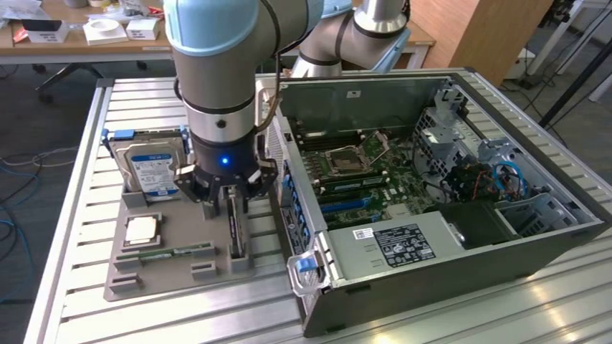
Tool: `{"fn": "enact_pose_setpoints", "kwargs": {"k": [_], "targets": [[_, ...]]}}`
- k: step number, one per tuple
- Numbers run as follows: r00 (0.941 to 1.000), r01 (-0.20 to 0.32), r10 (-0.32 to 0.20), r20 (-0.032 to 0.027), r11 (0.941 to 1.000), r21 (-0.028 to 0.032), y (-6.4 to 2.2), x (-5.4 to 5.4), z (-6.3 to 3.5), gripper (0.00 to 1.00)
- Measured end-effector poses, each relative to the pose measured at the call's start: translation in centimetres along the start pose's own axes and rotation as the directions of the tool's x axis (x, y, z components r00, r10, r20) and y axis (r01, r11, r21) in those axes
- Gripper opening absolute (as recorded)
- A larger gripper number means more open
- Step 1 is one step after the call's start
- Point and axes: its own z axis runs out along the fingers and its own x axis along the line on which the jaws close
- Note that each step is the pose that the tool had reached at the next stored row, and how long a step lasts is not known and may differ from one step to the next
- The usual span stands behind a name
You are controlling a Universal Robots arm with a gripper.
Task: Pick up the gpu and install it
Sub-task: 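Pick up the gpu and move the gpu toward the slot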
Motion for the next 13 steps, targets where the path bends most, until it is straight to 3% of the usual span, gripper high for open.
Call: {"fn": "enact_pose_setpoints", "kwargs": {"k": [13], "targets": [[1.0000,0.000,0.000,-0.0001,1.0000,0.0001,-0.04,0.05,0.58,0.49]]}}
